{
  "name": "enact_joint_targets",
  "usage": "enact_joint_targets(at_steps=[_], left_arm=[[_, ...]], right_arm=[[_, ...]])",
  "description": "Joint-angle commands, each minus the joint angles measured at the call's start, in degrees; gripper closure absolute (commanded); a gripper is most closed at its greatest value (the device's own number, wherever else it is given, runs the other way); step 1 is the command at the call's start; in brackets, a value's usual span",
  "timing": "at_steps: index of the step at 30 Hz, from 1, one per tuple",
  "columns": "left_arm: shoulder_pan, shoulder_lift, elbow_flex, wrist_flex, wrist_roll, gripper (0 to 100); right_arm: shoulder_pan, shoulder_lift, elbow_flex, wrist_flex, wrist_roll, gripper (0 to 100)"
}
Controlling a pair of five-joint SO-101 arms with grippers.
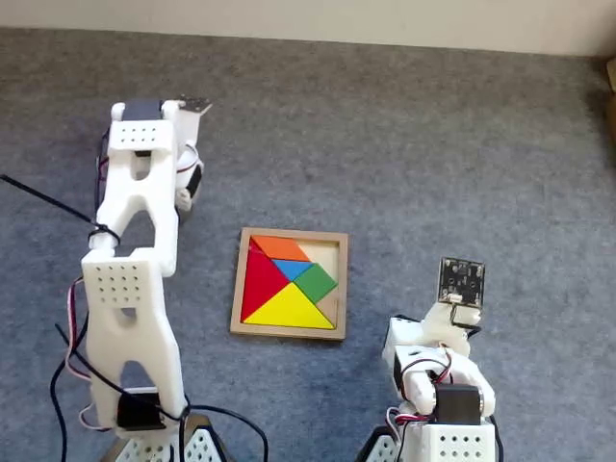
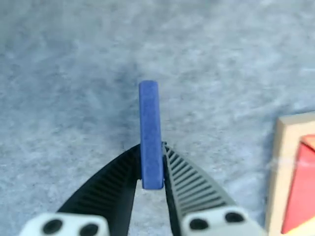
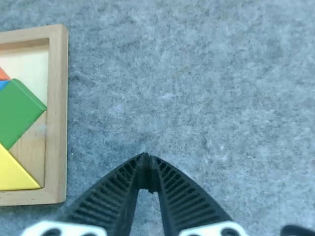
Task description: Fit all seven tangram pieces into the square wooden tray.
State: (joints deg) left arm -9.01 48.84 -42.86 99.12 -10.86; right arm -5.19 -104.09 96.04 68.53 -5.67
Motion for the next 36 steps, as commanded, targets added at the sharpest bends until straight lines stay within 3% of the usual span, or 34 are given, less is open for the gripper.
enact_joint_targets(at_steps=[1,7,17,25,36], left_arm=[[2.9,-0.9,-2.9,1.3,0.7,99],[6.2,-3.7,0.4,1.7,4.2,99],[18.7,-25.2,19.4,1.3,8.1,99],[25.4,-26.3,20.2,1.2,12.2,99],[29.5,-26.2,20.7,-3.3,24.8,99]], right_arm=[[0.7,-0.6,7.1,-1.1,0.4,99.2],[0.7,-0.6,7.1,-1.1,0.4,99.2],[0.7,-0.6,7.1,-1.1,0.4,99.2],[0.7,-0.6,7.1,-1.0,0.4,99.2],[0.7,-0.6,7.1,-1.0,0.4,99.2]])
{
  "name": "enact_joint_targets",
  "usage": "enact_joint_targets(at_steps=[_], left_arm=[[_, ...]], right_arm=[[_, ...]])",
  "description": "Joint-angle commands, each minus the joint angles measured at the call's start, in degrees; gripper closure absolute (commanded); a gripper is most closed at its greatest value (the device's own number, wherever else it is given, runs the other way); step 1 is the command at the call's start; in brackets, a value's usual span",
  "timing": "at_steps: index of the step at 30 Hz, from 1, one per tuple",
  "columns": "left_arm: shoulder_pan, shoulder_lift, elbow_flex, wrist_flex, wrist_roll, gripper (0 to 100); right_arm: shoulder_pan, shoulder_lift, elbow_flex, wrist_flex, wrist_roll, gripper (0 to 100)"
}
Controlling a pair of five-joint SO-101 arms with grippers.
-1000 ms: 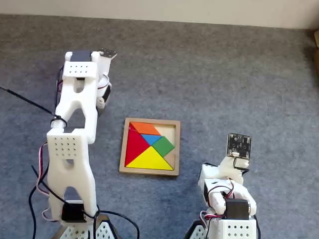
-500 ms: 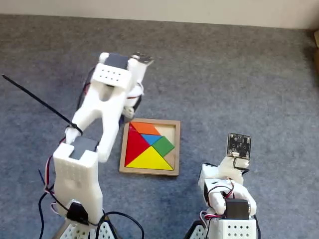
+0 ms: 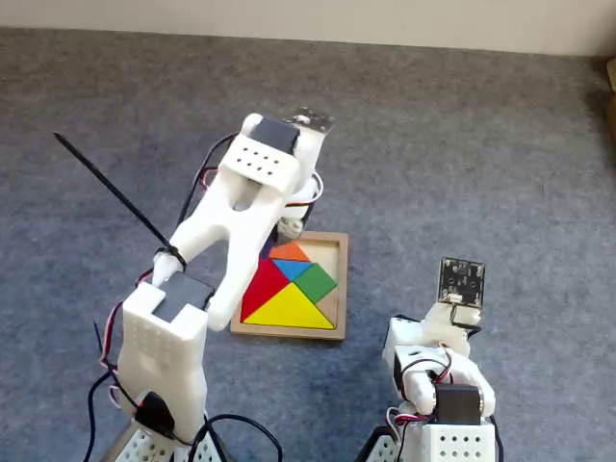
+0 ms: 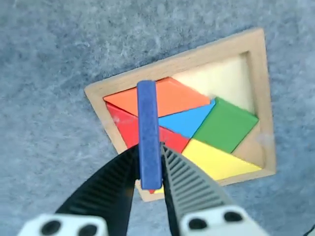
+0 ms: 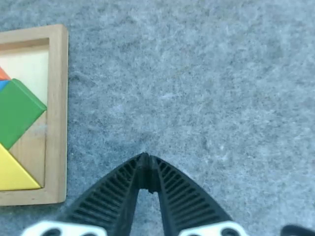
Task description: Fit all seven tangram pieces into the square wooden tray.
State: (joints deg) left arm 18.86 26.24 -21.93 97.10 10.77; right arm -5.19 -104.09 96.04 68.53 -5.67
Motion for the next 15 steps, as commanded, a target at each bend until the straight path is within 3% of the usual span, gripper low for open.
enact_joint_targets(at_steps=[1,9,15], left_arm=[[1.6,-3.6,-0.2,-1.2,4.4,99],[2.7,-3.6,-0.1,-1.1,13.7,99],[5.9,-3.6,-0.1,-2.4,15.2,99]], right_arm=[[0.7,-0.6,7.1,-1.0,0.4,99.2],[0.7,-0.6,7.1,-1.0,0.4,99.2],[0.7,-0.6,7.1,-1.0,0.4,99.2]])
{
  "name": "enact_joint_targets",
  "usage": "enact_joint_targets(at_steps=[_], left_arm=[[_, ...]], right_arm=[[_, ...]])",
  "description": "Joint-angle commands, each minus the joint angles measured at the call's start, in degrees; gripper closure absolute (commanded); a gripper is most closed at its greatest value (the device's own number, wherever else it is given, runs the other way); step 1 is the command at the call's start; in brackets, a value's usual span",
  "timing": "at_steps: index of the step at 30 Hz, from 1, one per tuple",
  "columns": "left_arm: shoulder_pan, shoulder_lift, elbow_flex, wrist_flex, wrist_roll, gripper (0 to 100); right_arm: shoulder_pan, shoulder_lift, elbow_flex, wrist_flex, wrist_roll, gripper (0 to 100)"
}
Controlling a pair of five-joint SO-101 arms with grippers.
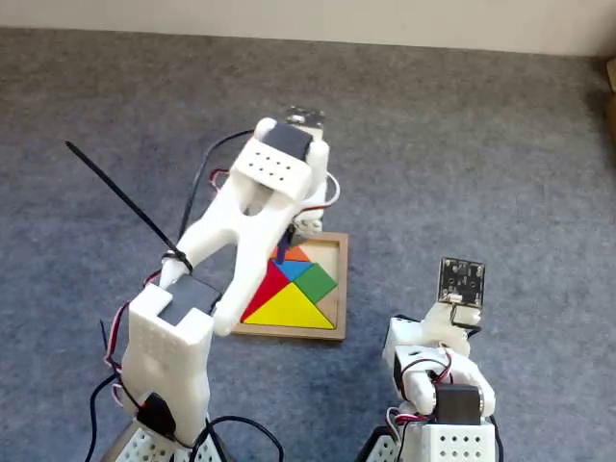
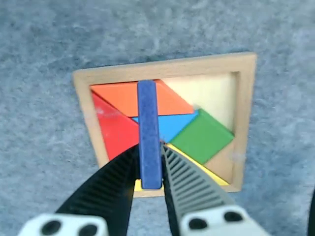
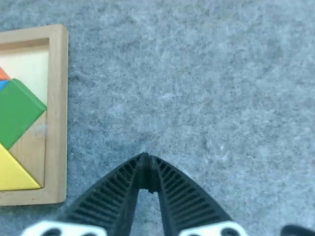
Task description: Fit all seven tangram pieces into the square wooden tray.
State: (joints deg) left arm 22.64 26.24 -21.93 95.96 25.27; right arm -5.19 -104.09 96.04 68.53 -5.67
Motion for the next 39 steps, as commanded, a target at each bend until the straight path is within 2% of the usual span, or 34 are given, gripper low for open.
enact_joint_targets(at_steps=[1,8,13,16,24,33,39], left_arm=[[2.2,-3.6,-0.1,-1.4,0.7,99],[2.0,-3.5,3.3,-4.8,0.4,98],[2.2,-3.6,5.4,-5.5,0.7,83],[2.2,-3.6,5.3,-5.4,0.7,78],[2.3,-4.1,5.2,-5.7,0.7,78],[7.9,-3.8,5.1,-7.0,0.6,78],[8.0,-4.3,5.1,-7.9,0.4,78]], right_arm=[[0.7,-0.6,7.1,-1.0,0.4,99.2],[0.7,-0.6,7.1,-1.0,0.4,99.2],[0.7,-0.6,7.1,-1.0,0.4,99.2],[0.7,-0.6,7.1,-1.0,0.4,99.2],[0.7,-0.6,7.1,-1.0,0.4,99.2],[0.7,-0.6,7.1,-1.0,0.4,99.2],[0.7,-0.6,7.1,-1.0,0.4,99.2]])
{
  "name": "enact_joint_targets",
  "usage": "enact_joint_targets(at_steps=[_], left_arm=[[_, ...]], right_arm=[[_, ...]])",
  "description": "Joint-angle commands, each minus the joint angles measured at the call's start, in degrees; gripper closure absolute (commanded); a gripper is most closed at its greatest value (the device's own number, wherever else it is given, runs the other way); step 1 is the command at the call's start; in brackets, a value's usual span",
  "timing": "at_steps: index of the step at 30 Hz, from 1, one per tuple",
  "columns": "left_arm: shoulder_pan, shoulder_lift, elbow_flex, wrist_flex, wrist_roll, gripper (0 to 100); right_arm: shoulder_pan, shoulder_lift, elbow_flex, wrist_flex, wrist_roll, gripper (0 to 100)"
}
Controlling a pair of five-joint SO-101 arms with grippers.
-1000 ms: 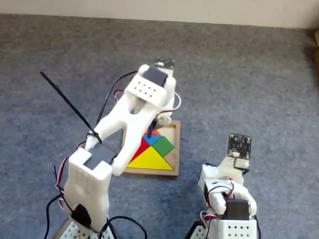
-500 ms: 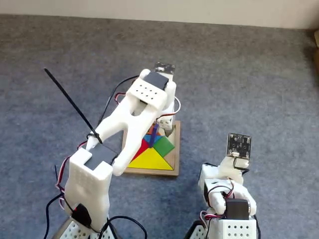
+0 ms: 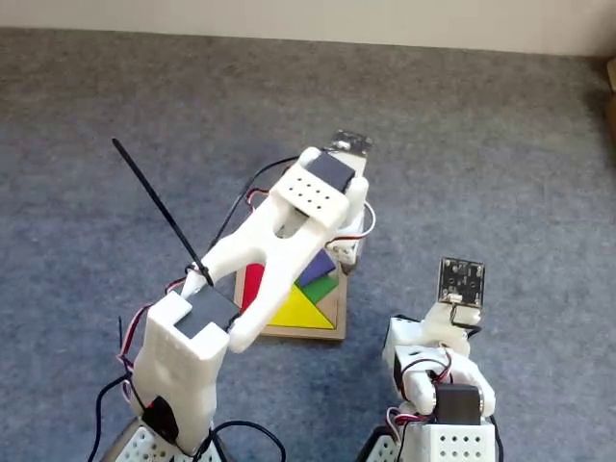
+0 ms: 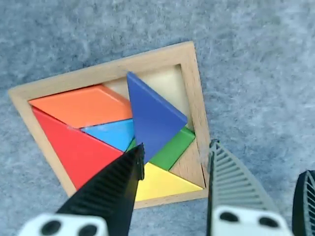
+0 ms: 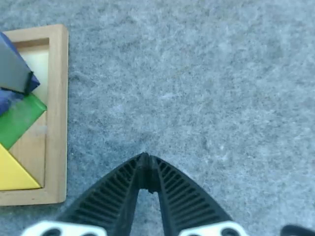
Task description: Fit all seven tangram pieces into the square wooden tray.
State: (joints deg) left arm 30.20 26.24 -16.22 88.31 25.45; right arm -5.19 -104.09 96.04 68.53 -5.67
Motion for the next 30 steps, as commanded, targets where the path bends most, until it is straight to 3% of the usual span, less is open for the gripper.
enact_joint_targets(at_steps=[1,8,13,21,25,30], left_arm=[[0.3,-4.4,-0.7,-0.1,0.2,79],[-2.1,-7.2,0.3,-0.4,-0.1,82],[-3.3,-4.0,2.9,-1.0,-13.3,82],[-4.3,3.2,2.9,-3.6,-20.0,82],[-4.3,5.2,2.3,-4.6,-16.6,82],[-4.2,5.3,-2.7,-4.0,-5.0,82]], right_arm=[[0.7,-0.6,7.1,-1.0,0.4,99.2],[0.7,-0.6,7.1,-1.0,0.4,99.2],[0.7,-0.6,7.1,-1.0,0.4,99.2],[0.7,-0.6,7.1,-1.0,0.4,99.2],[0.7,-0.6,7.1,-1.0,0.4,99.2],[0.7,-0.6,7.1,-1.0,0.4,99.2]])
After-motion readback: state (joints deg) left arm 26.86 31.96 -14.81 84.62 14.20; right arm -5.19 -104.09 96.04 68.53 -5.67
